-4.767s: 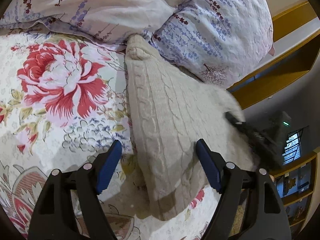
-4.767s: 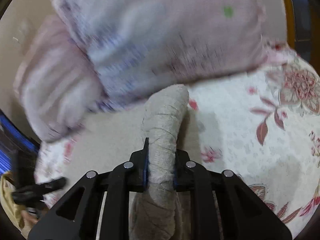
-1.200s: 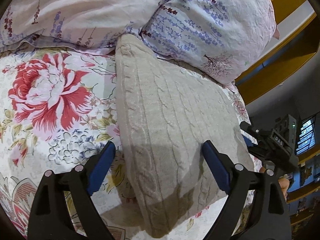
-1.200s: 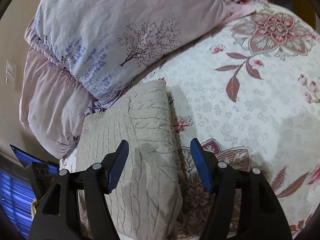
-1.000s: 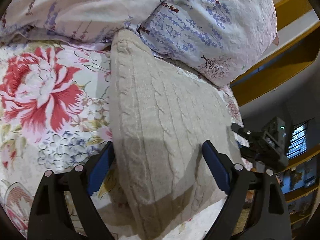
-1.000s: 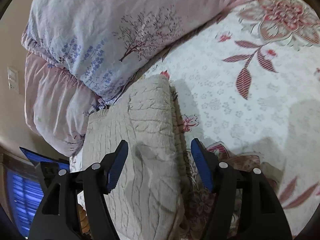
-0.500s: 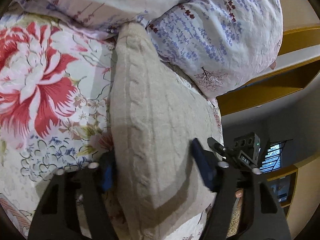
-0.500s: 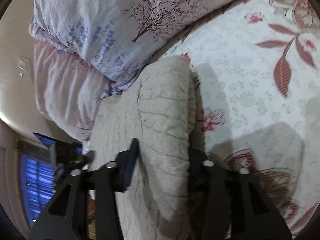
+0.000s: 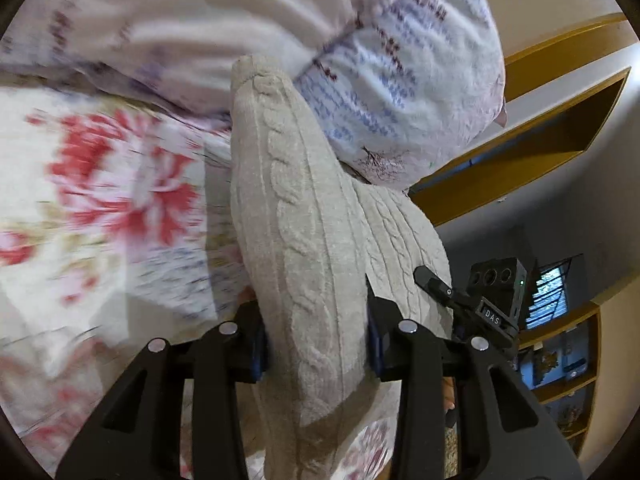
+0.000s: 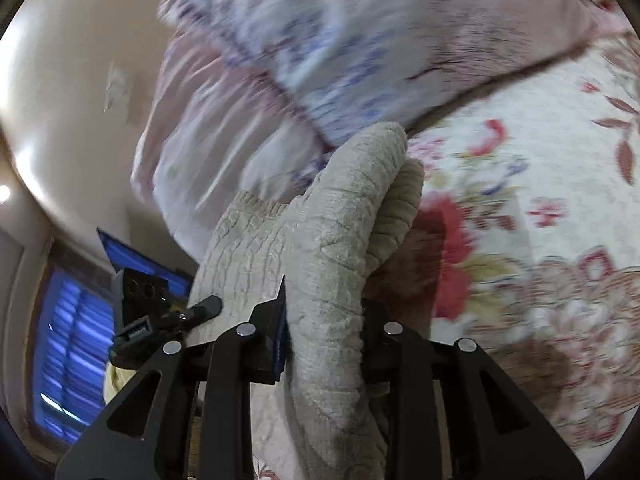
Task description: Fold small clothes
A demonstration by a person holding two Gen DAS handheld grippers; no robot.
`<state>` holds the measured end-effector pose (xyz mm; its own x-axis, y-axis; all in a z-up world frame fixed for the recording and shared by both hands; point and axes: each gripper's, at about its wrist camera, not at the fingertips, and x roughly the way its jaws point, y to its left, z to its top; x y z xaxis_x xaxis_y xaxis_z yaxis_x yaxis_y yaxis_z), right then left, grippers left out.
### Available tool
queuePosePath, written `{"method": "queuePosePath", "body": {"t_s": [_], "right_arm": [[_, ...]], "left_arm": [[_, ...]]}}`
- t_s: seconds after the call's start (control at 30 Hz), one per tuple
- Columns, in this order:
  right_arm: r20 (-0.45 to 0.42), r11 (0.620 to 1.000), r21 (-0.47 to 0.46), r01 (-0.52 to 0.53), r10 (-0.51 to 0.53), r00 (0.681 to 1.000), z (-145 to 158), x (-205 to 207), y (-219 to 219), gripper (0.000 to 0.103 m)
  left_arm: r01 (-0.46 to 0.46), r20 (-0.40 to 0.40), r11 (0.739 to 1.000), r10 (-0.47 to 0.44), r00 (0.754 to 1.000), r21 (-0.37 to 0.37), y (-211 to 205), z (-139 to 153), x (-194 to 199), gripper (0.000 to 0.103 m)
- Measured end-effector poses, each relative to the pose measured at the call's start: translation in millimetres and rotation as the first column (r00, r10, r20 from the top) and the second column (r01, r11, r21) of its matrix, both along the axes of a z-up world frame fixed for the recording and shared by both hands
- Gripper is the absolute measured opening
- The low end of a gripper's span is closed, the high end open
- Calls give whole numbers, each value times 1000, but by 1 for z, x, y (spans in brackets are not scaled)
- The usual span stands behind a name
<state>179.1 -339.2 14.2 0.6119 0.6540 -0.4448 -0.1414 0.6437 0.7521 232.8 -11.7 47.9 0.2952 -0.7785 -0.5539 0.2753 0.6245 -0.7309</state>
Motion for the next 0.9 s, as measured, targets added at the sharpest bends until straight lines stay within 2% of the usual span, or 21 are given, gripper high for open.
{"method": "queuePosePath", "body": {"t_s": [0.13, 0.2, 0.23, 0.33, 0.4, 0.47, 0.5, 0.57, 0.63, 0.73, 0.77, 0.83, 0.9], "right_arm": [[57, 993, -107, -40, 46, 997, 6, -5, 46, 26], [67, 986, -164, -42, 54, 996, 3, -3, 64, 26], [57, 980, -195, -44, 56, 997, -1, 0, 73, 26], [-73, 954, -299, -35, 13, 997, -28, 19, 94, 28], [-96, 963, -267, -24, -2, 995, -33, 23, 92, 32], [-122, 969, -247, -31, 0, 993, -33, 25, 88, 35], [-126, 968, -249, -34, 2, 992, -32, 25, 86, 38], [-121, 970, -242, -21, -8, 993, -26, 21, 77, 40], [-71, 973, -231, 21, -38, 997, -16, 13, 69, 42], [-40, 970, -236, 64, -75, 996, -8, 7, 59, 42], [-41, 969, -237, 70, -82, 996, -8, 8, 61, 41], [-29, 966, -254, 56, -66, 997, -8, 12, 66, 18], [14, 935, -344, 88, -88, 996, -5, 14, 76, 10]], "left_arm": [[-42, 19, 998, 42, 999, 47, 38, 8, -13, 38], [-62, 36, 994, 59, 998, 92, 55, 4, -14, 39], [-70, 34, 991, 66, 997, 112, 59, -1, -10, 40], [-118, -12, 971, 123, 992, 206, 69, -30, 4, 45], [-138, -31, 973, 146, 989, 185, 76, -47, 9, 52], [-151, 3, 969, 153, 988, 193, 77, -48, 7, 58], [-160, 35, 961, 156, 987, 227, 75, -44, 5, 61], [-179, 95, 944, 158, 983, 276, 75, -34, -3, 61], [-246, 209, 902, 179, 961, 356, 77, -19, -19, 67], [-330, 359, 843, 177, 916, 425, 71, 2, -36, 79], [-339, 383, 834, 169, 908, 436, 66, 7, -36, 80], [-344, 423, 811, 133, 896, 473, 57, 13, -42, 84], [-334, 429, 800, 107, 897, 498, 49, 13, -43, 85]]}}
